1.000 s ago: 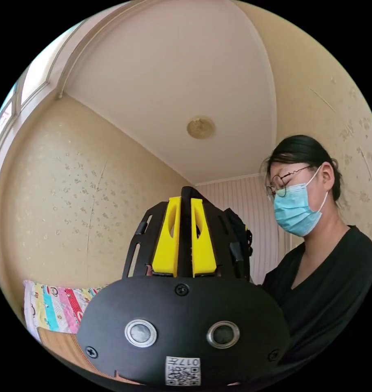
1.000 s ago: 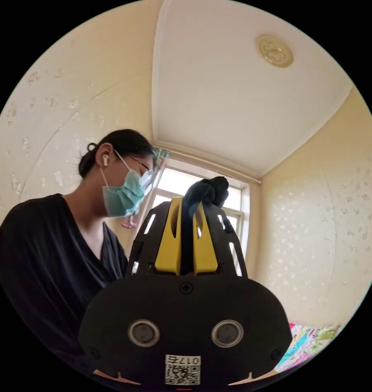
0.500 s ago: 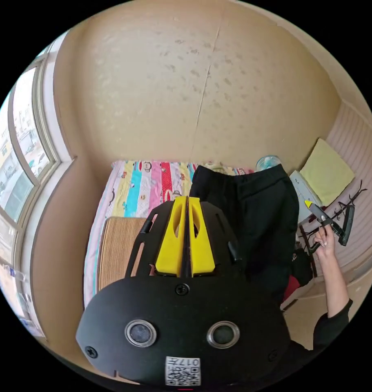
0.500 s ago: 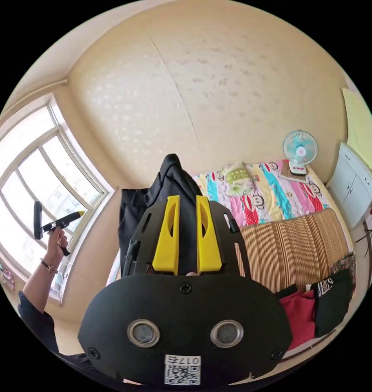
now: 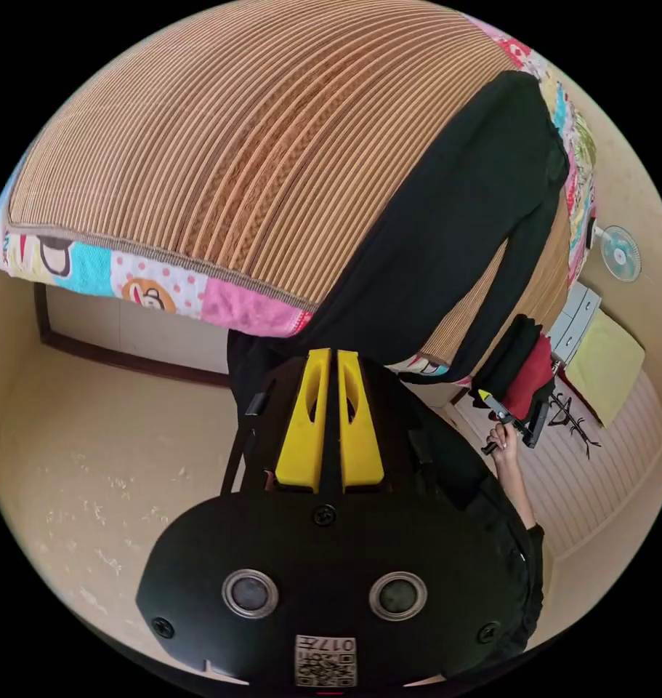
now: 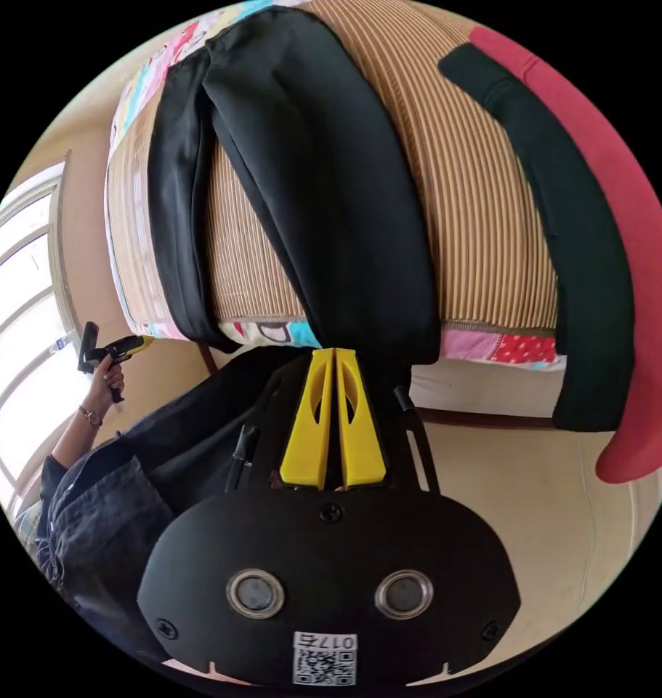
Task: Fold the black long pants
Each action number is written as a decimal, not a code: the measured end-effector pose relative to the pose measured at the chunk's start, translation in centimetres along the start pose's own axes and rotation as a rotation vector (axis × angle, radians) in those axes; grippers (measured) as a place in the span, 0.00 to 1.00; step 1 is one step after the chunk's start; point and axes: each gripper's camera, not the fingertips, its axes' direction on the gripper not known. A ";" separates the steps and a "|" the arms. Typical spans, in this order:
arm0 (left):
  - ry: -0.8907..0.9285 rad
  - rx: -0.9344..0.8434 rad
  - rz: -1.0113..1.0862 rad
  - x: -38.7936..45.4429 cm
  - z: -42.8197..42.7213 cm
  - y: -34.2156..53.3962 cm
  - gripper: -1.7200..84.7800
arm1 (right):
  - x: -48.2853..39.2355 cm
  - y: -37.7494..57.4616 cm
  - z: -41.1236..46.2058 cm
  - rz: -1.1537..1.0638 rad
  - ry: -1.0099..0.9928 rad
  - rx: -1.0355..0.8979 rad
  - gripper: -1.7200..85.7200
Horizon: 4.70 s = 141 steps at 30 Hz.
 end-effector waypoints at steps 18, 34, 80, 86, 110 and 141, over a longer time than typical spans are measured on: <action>-0.353 -0.265 0.325 10.4 -6.8 0.2 0.01 | 11.6 7.5 -8.9 0.027 0.258 0.056 0.09; -0.483 -0.346 0.379 15.0 -11.0 -0.6 0.01 | 32.6 22.8 -13.2 0.045 -0.068 0.198 0.09; 0.162 0.172 0.457 11.6 -20.5 14.7 0.06 | 38.4 15.5 -27.3 -0.173 -0.508 0.322 0.17; 0.242 0.196 0.494 8.7 -19.0 15.6 0.06 | 38.5 4.1 -25.8 -0.022 -0.375 0.426 0.19; 0.547 0.310 0.498 -4.5 -28.0 28.0 0.03 | -1.8 -4.4 -11.0 -0.486 0.620 0.733 0.05; 0.285 0.298 0.568 0.9 -42.2 20.9 0.15 | 22.5 15.0 8.9 -0.375 -0.089 0.274 0.15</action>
